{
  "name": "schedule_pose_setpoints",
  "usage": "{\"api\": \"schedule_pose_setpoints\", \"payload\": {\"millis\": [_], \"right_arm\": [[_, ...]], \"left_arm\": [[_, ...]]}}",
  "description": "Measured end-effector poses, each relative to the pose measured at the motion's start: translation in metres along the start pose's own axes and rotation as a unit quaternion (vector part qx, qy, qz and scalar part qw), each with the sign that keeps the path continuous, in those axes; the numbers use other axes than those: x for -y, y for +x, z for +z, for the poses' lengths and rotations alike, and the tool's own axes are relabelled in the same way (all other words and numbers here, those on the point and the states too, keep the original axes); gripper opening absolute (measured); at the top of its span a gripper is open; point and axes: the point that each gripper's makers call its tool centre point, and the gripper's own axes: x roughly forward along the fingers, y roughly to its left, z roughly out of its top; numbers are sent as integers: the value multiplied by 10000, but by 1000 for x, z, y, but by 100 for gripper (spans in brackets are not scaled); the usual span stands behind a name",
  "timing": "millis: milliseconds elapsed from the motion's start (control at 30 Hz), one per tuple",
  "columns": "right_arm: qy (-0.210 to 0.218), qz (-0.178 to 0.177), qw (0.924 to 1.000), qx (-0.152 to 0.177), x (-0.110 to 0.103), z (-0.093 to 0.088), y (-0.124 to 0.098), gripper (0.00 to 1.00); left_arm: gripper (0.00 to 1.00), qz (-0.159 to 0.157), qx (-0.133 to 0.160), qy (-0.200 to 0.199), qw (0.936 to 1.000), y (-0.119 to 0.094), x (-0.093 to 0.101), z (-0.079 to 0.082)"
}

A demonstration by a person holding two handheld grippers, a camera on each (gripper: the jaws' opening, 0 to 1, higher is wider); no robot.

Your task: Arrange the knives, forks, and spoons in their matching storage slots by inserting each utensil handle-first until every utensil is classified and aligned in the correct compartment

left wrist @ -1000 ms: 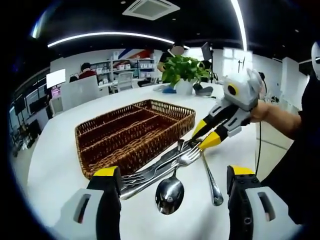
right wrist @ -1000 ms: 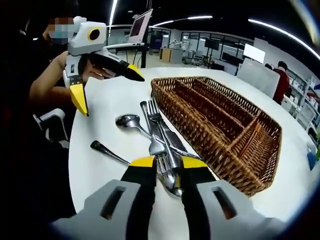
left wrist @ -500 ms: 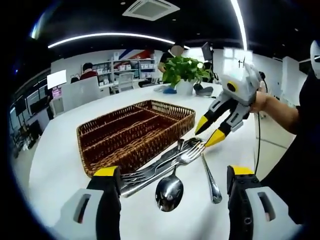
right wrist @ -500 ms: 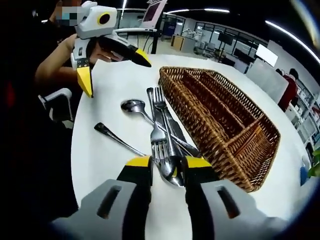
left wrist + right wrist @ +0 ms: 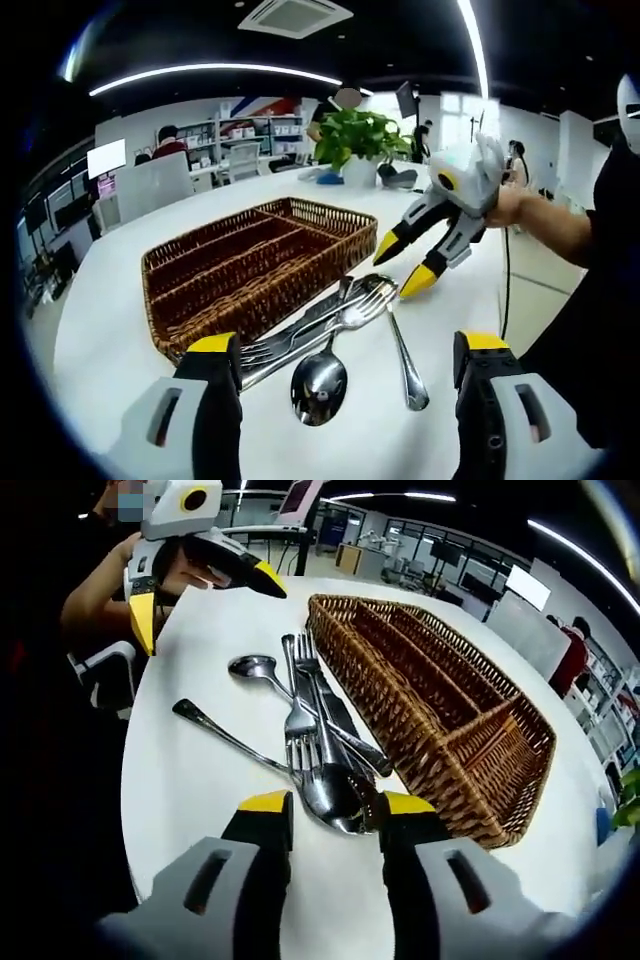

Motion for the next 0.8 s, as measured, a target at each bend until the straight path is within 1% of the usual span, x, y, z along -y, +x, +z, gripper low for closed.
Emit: {"api": "schedule_pose_setpoints", "payload": {"millis": [67,100,133,200,233,267,300,367,400,433,600,667,800], "right_arm": [[-26,43,10000,-49,1,-4,3,37],[29,81,10000,2,1,-5,4,37],[-71,119,9999,85,2,-3,6,38],[-63,167,9998,130,4,-2,8,38],[-59,218,9996,165,3,-1,8,37],[-45,322,9993,202,1,0,9,34],[49,426,9989,198,-1,-1,9,32],[-5,371,9991,208,0,0,9,31],[-72,397,9989,219,-1,1,7,31],[-96,419,9990,157,-2,-1,6,30],[-503,537,9973,-38,-7,-1,-3,24],[-560,556,9968,-88,-8,-1,-7,21],[-818,584,9948,-181,-11,-2,-12,16]], "left_arm": [[89,-7,-3,-3,10000,0,1,0],[89,-10,-4,4,10000,0,1,0],[89,-7,-10,1,10000,-1,1,-1],[89,3,-15,-5,10000,-1,1,-1],[89,12,-22,-5,10000,-1,1,-1],[89,18,-23,-5,10000,-2,1,-1],[89,19,-20,-9,10000,-2,1,-1],[89,24,-22,-15,10000,-2,1,-2],[89,27,-23,-13,10000,-2,1,-2],[89,29,-24,-19,10000,-2,1,-2],[89,15,-33,-9,10000,-1,1,-1],[89,4,-30,-1,10000,-1,2,0],[89,-18,-24,13,10000,0,2,0]]}}
